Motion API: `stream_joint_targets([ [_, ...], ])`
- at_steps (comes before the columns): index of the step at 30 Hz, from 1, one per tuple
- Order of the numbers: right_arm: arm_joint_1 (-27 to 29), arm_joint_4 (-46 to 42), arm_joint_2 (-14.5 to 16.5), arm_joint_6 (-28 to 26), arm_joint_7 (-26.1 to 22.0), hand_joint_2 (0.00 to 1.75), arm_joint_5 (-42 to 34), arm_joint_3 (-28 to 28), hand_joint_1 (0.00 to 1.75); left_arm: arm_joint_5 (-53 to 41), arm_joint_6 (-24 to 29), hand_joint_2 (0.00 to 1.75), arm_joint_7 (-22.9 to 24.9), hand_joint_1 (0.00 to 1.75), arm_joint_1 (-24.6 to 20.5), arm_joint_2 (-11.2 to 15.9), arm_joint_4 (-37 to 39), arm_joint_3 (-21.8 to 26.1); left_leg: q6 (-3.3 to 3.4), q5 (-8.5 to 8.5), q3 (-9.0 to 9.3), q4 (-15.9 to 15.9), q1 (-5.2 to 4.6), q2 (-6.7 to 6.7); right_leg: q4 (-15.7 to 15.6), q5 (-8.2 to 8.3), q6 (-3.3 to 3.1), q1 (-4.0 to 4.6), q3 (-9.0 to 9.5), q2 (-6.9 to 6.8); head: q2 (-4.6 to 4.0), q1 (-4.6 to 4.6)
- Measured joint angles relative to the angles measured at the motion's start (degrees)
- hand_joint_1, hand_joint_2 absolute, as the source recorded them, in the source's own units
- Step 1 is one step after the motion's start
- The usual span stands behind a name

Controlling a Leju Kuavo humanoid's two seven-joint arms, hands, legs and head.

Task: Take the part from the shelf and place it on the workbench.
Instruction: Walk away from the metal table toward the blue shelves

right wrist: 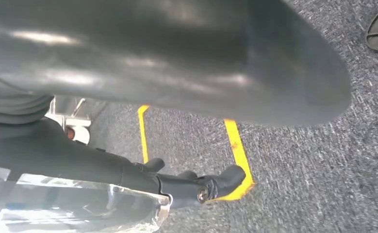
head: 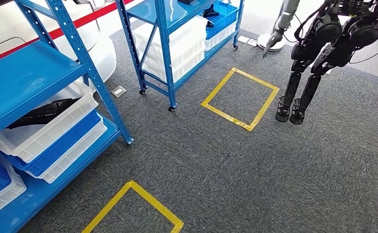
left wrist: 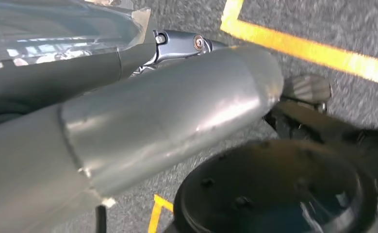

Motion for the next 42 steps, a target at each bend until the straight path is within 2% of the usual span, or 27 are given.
stream_joint_targets([
  [2,0.17,0.13,0.10,-0.01,0.03,0.00,-0.17,-0.30,0.00,-0.02,-0.09,0.00,0.07,0.00,-0.36,0.02,-0.20,-0.65,-0.23,-3.55,-3.52,7.58,0.02,1.58,0.02,-0.09,-0.34,0.32,-0.26,-1.46,0.00,-0.14],
  [3,0.20,0.19,0.11,0.00,0.05,0.00,-0.24,-0.43,0.00,-0.02,-0.15,0.00,0.13,0.00,-0.47,0.02,-0.25,-0.94,-0.24,-4.11,-4.56,9.83,0.04,1.74,0.03,-0.16,-0.41,0.40,-0.35,-2.22,0.00,-0.14],
  [4,0.19,0.24,0.13,0.02,0.08,0.00,-0.28,-0.54,0.00,-0.02,-0.23,0.00,0.19,0.00,-0.54,0.02,-0.28,-1.23,-0.20,-3.52,-4.52,9.90,0.05,1.87,0.03,-0.26,-0.53,0.45,-0.42,-2.98,0.00,-0.14],
  [6,0.11,0.26,0.18,0.10,0.09,0.00,-0.32,-0.76,0.00,-0.02,-0.35,0.00,0.28,0.00,-0.61,0.04,-0.29,-1.65,0.07,-0.21,-1.22,3.89,0.04,2.94,0.02,-0.52,-0.59,0.51,-0.24,-4.29,0.00,-0.16],
  [7,0.08,0.26,0.21,0.14,0.09,0.00,-0.32,-0.87,0.00,-0.02,-0.40,0.00,0.29,0.00,-0.73,0.05,-0.30,-1.77,0.26,1.27,1.03,-0.26,-0.09,4.34,0.05,-0.70,-0.48,0.67,0.01,-4.90,0.00,-0.20],
  [9,0.08,0.28,0.27,0.19,0.09,0.00,-0.32,-1.06,0.00,-0.02,-0.45,0.00,0.32,0.00,-1.15,0.07,-0.33,-1.86,0.68,2.65,3.67,-5.32,-0.42,6.11,0.05,-1.04,0.02,1.12,0.38,-5.99,0.01,-0.12],
  [10,0.05,0.30,0.27,0.25,0.08,0.00,-0.31,-1.10,0.00,-0.01,-0.48,0.00,0.34,0.00,-1.35,0.07,-0.35,-1.89,0.86,2.61,3.83,-5.87,-0.63,6.07,-0.03,-1.16,0.28,1.31,0.60,-6.57,0.01,-0.05],
  [12,-0.14,0.31,0.25,0.44,-0.02,0.00,-0.30,-1.12,0.00,0.03,-0.50,0.00,0.42,0.00,-1.47,0.04,-0.38,-2.10,1.47,2.96,3.83,-6.26,-0.67,4.51,-0.10,-1.37,0.91,1.39,1.08,-7.17,0.01,0.03],
  [14,-0.19,0.32,0.24,0.60,-0.16,0.00,-0.22,-1.13,0.00,0.10,-0.51,0.00,0.51,0.00,-1.53,-0.03,-0.38,-2.43,2.33,3.61,3.98,-6.89,-0.37,3.16,2.33,-2.99,1.09,1.30,0.38,-4.41,0.00,0.15],
  [16,-0.06,0.38,0.27,0.72,-0.25,0.00,-0.14,-1.14,0.00,0.20,-0.51,0.00,0.57,0.00,-1.76,-0.06,-0.38,-2.65,2.86,4.02,3.81,-7.09,-0.18,1.74,9.36,-6.42,0.71,1.07,-2.98,-0.77,0.00,0.35],
  [18,0.03,0.45,0.30,0.82,-0.28,0.00,-0.10,-1.14,0.00,0.27,-0.52,0.00,0.58,0.00,-1.88,-0.04,-0.38,-2.75,2.94,4.10,3.61,-7.06,-0.21,0.03,15.94,-8.62,0.81,0.96,-6.43,0.23,0.00,0.39],
  [19,0.06,0.48,0.29,0.85,-0.28,0.00,-0.09,-1.14,0.00,0.28,-0.53,0.00,0.58,0.00,-1.86,-0.06,-0.38,-2.81,2.92,4.11,3.63,-7.04,-0.22,-0.88,16.48,-8.30,1.19,0.94,-6.85,0.35,0.00,0.40],
  [20,0.09,0.48,0.27,0.86,-0.28,0.00,-0.09,-1.14,0.00,0.28,-0.53,0.00,0.58,0.00,-1.84,-0.08,-0.38,-2.86,2.89,4.12,3.73,-7.02,-0.22,-1.77,14.63,-6.99,1.67,0.91,-6.16,0.49,0.00,0.42],
  [22,0.13,0.50,0.21,0.86,-0.28,0.00,-0.07,-1.14,0.00,0.31,-0.53,0.00,0.58,0.00,-1.84,-0.13,-0.38,-2.91,2.65,4.11,3.94,-6.93,-0.23,-3.48,6.45,-3.03,2.45,0.65,-2.83,2.10,0.00,0.48],
  [24,0.10,0.55,0.19,0.87,-0.30,0.00,-0.05,-1.14,0.00,0.34,-0.53,0.00,0.58,0.00,-1.88,-0.13,-0.38,-2.91,2.07,4.01,3.86,-6.78,-0.43,-4.82,0.69,-0.60,2.26,0.57,-0.76,3.64,0.00,0.50],
  [25,0.01,0.58,0.20,0.87,-0.30,0.00,-0.03,-1.14,0.00,0.36,-0.53,0.00,0.58,0.00,-1.87,-0.13,-0.38,-2.92,1.73,4.02,3.73,-6.78,-0.50,-5.33,-0.01,-0.34,1.92,0.68,-0.63,3.78,0.00,0.51],
  [27,-0.24,0.59,0.22,0.89,-0.29,0.00,-0.01,-1.14,0.00,0.37,-0.53,0.00,0.58,0.00,-1.74,-0.11,-0.38,-2.95,1.13,4.08,3.43,-6.76,-0.40,-5.86,-0.13,-0.06,1.21,0.60,-0.33,2.66,0.00,0.49],
  [29,-0.21,0.59,0.22,0.89,-0.28,0.00,-0.01,-1.15,0.00,0.41,-0.54,0.00,0.58,0.00,-1.65,-0.11,-0.38,-3.02,0.56,2.68,2.46,-4.76,-0.36,-3.17,-0.32,0.19,0.36,0.26,0.02,1.35,0.00,0.28],
  [31,0.03,0.59,0.26,0.95,-0.26,0.00,0.01,-1.16,0.00,0.48,-0.55,0.00,0.60,0.00,-1.78,-0.11,-0.38,-3.10,0.02,-0.89,-0.45,1.38,-0.31,0.53,-0.39,0.19,-0.28,0.32,0.01,-0.12,0.00,-0.05],
  [33,0.15,0.59,0.33,1.02,-0.05,0.00,0.10,-1.16,0.00,0.55,-0.55,0.00,0.64,0.00,-1.91,-0.14,-0.38,-3.20,-0.39,-3.68,-3.85,8.23,-0.07,1.56,-0.38,0.04,-0.54,0.53,-0.27,-1.76,0.00,-0.15],
  [34,0.13,0.59,0.36,1.03,0.09,0.00,0.16,-1.16,0.00,0.60,-0.54,0.00,0.67,0.00,-1.91,-0.16,-0.38,-3.24,-0.51,-3.67,-4.48,9.43,0.04,1.72,-0.38,-0.05,-0.64,0.57,-0.41,-2.58,0.00,-0.16],
  [35,0.06,0.59,0.37,1.03,0.22,0.00,0.20,-1.16,0.00,0.63,-0.52,0.00,0.69,0.00,-1.90,-0.18,-0.37,-3.29,-0.56,-2.67,-3.96,8.42,0.12,1.96,-0.38,-0.12,-0.71,0.59,-0.48,-3.34,0.00,-0.18],
  [36,-0.05,0.59,0.43,1.04,0.31,0.00,0.23,-1.16,0.00,0.66,-0.51,0.00,0.70,0.00,-1.89,-0.20,-0.36,-3.33,-0.53,-0.93,-2.25,5.21,0.18,2.53,-0.38,-0.21,-0.70,0.58,-0.41,-4.04,0.00,-0.17],
  [38,-0.20,0.58,0.55,1.04,0.51,0.00,0.27,-1.16,0.00,0.68,-0.51,0.00,0.71,0.00,-2.08,-0.28,-0.34,-3.43,-0.25,2.06,2.11,-2.70,0.10,5.21,-0.36,-0.45,-0.41,0.88,0.07,-5.25,0.00,-0.21],
  [39,-0.22,0.57,0.61,1.04,0.62,0.00,0.30,-1.16,0.00,0.69,-0.51,0.00,0.70,0.00,-2.22,-0.37,-0.33,-3.47,-0.02,2.78,3.47,-5.15,-0.03,6.13,-0.35,-0.59,-0.13,1.07,0.27,-5.80,0.00,-0.12],
  [40,-0.28,0.57,0.65,1.03,0.69,0.00,0.33,-1.16,0.00,0.70,-0.51,0.00,0.67,0.00,-2.32,-0.46,-0.32,-3.50,0.26,2.94,3.99,-6.18,-0.22,6.54,-0.37,-0.71,0.18,1.26,0.55,-6.37,0.00,-0.03],
  [42,-0.53,0.55,0.69,0.97,0.74,0.00,0.35,-1.16,0.00,0.72,-0.51,0.00,0.58,0.00,-2.32,-0.61,-0.31,-3.61,1.00,3.22,3.90,-6.44,-0.49,5.10,-0.49,-0.81,0.89,1.44,1.02,-7.41,0.00,0.12],
])
